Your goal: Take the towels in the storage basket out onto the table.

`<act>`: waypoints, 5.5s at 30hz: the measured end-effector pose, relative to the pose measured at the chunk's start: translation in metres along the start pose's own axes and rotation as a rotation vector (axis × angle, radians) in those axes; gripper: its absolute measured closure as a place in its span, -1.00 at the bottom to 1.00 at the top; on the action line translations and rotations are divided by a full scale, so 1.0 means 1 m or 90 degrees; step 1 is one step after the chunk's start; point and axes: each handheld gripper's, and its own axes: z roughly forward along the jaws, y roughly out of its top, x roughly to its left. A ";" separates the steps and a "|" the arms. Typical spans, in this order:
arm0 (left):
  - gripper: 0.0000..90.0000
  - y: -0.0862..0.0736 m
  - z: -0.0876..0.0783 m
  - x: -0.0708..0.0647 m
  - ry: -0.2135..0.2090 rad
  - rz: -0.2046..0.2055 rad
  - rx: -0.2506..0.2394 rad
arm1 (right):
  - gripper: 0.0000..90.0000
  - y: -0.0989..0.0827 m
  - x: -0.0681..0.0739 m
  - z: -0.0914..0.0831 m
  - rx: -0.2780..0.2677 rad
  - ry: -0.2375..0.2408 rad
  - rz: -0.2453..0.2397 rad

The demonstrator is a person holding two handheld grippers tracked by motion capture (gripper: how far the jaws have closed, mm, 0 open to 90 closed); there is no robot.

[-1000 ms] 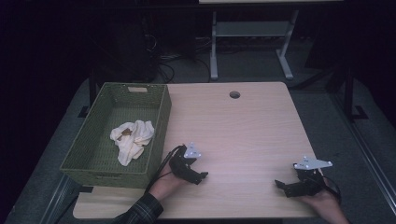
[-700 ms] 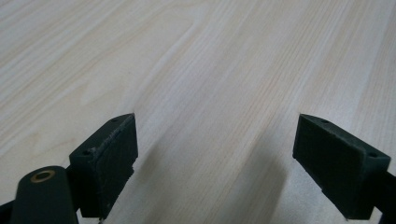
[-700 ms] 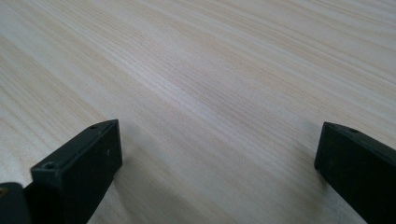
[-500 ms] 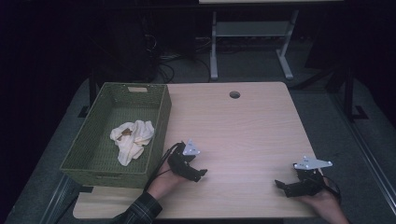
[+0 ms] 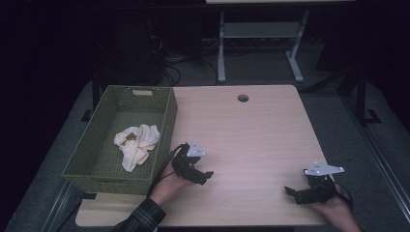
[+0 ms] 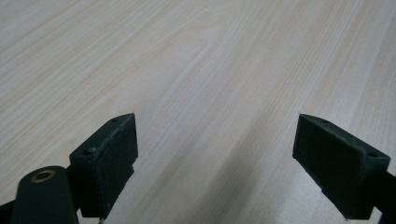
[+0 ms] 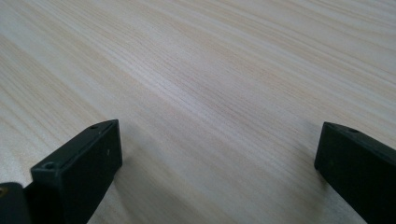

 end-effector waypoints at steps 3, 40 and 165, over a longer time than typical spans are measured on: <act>-0.71 0.001 -0.001 0.000 0.001 0.000 0.007 | -0.99 0.000 0.000 0.000 0.000 0.000 0.000; -0.67 0.026 -0.029 0.007 -0.027 -0.034 -0.010 | -0.99 0.000 0.000 0.000 0.000 0.001 0.001; -0.64 -0.065 -0.108 0.196 0.162 -0.162 0.078 | -0.99 0.000 0.000 0.000 0.000 0.000 0.003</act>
